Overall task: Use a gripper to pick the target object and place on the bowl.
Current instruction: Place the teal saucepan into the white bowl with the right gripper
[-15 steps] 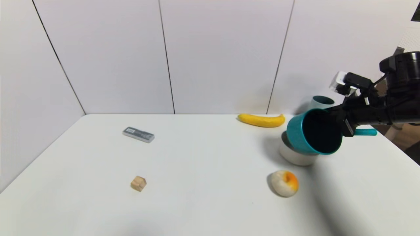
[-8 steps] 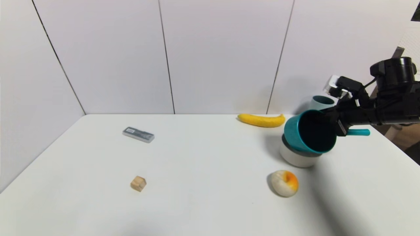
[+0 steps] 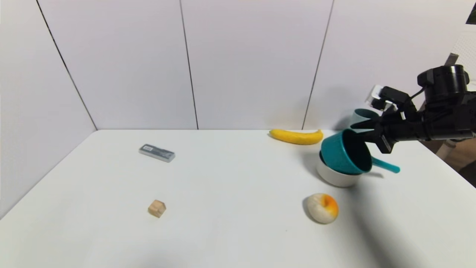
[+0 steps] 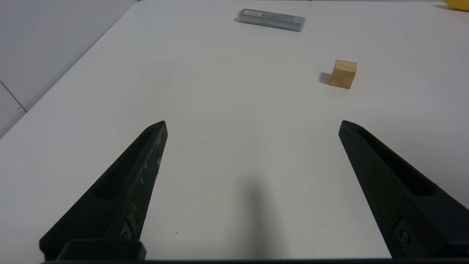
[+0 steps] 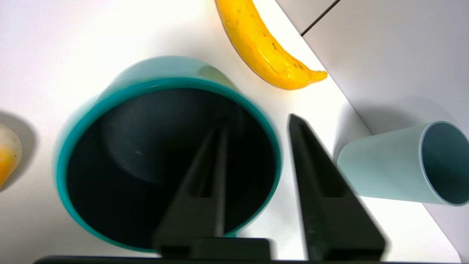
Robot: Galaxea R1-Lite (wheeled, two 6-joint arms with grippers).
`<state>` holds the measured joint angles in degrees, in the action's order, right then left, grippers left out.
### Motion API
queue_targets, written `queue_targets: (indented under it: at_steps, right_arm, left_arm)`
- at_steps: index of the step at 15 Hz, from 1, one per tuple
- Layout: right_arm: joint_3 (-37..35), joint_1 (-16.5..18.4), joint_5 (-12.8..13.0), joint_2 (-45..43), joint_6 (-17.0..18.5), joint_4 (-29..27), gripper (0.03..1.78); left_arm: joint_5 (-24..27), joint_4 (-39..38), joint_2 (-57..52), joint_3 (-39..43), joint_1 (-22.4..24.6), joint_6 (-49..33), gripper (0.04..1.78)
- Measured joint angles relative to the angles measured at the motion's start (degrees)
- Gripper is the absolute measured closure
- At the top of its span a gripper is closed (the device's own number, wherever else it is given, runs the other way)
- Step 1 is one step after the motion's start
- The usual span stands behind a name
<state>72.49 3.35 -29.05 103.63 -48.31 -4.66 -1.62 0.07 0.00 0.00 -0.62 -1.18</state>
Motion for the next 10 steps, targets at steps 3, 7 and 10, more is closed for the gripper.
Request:
queue_targets:
  at_steps: [3, 7, 10]
  right_arm:
    - [0.9, 0.0, -0.1, -0.3, 0.6, -0.1, 0.81]
    - [8.1, -0.1, -0.2, -2.8, 7.8, -0.1, 0.52]
    - [11.2, -1.5, -0.4, -9.0, 20.3, -0.8, 0.39]
  left_arm:
    - [0.0, 0.0, 0.0, 0.0, 0.0, 0.0, 0.13]
    - [0.0, 0.0, 0.0, 0.0, 0.0, 0.0, 0.13]
    - [0.0, 0.0, 0.0, 0.0, 0.0, 0.0, 0.13]
